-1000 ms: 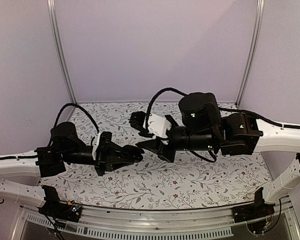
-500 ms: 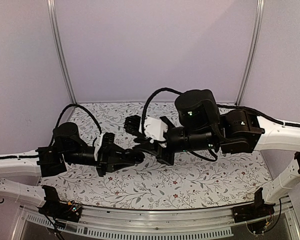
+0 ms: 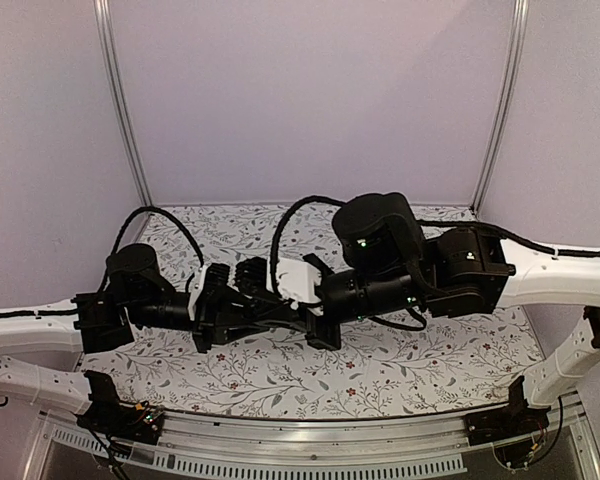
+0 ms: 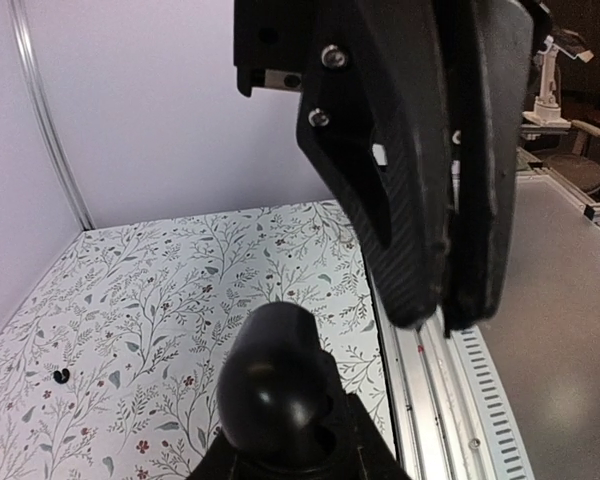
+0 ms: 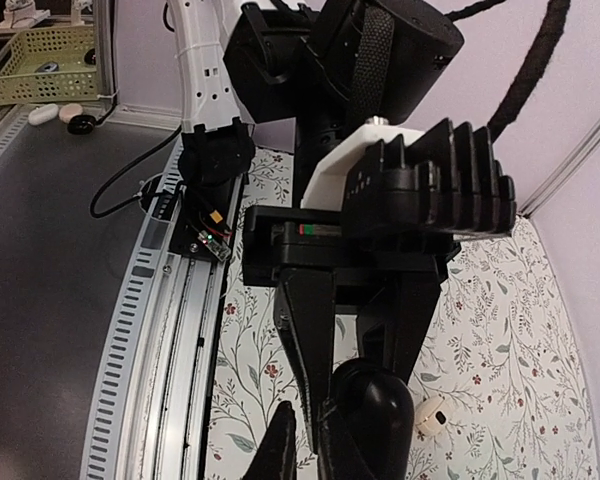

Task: Insert the wireless bluetooth earbuds into the charging case
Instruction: Open the charging case.

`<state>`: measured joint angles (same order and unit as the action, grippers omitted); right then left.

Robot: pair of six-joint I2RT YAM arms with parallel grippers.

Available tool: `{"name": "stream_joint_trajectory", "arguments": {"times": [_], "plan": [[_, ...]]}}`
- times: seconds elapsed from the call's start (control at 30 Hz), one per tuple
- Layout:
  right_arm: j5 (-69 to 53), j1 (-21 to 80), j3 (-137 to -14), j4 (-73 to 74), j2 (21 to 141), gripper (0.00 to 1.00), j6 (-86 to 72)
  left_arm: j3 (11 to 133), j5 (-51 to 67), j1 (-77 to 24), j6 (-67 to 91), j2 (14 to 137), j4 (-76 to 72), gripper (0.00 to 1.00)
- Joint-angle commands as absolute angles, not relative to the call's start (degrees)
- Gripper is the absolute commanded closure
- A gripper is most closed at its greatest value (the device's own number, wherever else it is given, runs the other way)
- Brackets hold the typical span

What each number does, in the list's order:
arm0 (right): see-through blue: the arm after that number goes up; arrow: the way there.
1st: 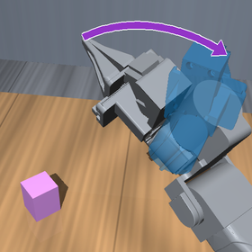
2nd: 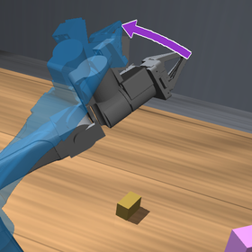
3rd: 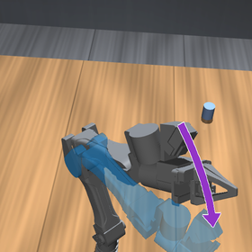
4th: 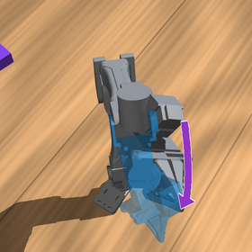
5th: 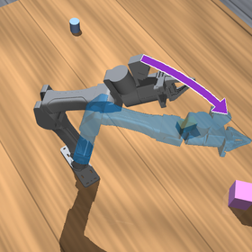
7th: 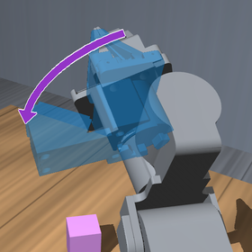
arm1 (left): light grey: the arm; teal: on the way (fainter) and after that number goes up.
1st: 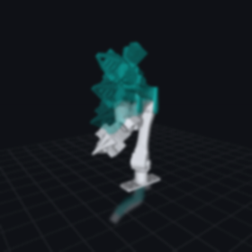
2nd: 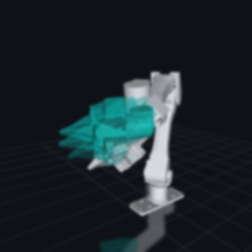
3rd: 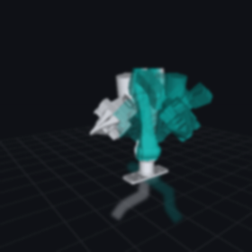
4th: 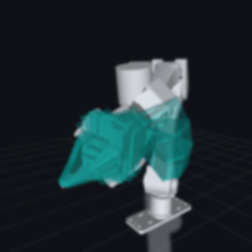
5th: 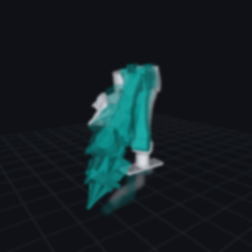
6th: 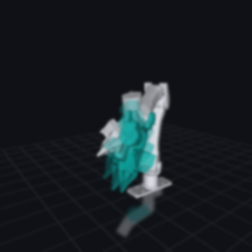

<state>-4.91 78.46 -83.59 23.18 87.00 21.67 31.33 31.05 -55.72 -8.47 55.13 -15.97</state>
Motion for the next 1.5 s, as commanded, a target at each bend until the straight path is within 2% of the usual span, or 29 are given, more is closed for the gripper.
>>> {"name": "stream_joint_trajectory", "arguments": {"times": [0.0,0.23,0.57,1.0,1.27,1.47], "plan": [[-2.41,78.75,-82.79,23.98,88.87,0.92,20.46,32.6,32.27,-54.96,-8.22,54.26,-17.96,1.0],[4.16,76.44,-83.41,24.52,89.54,0.9,18.09,32.5,33.11,-54.94,-8.09,54.1,-18.07,1.0],[3.8,76.03,-83.8,25.68,88.51,0.85,18.88,32.61,33.13,-54.96,-8.96,54.84,-17.38,1.0],[5.37,75.97,-83.29,28.2,87.28,0.89,19.16,32.37,32.79,-54.93,-9.33,54.29,-17.01,1.0],[6.65,75.41,-84.52,28.39,88.41,0.85,18.94,33.6,33.08,-55.0,-10.84,55.77,-14.59,1.0],[2.46,75.4,-85.34,29.49,88.7,0.82,19.2,33.4,31.92,-54.99,-10.73,55.45,-14.5,1.0]]}}
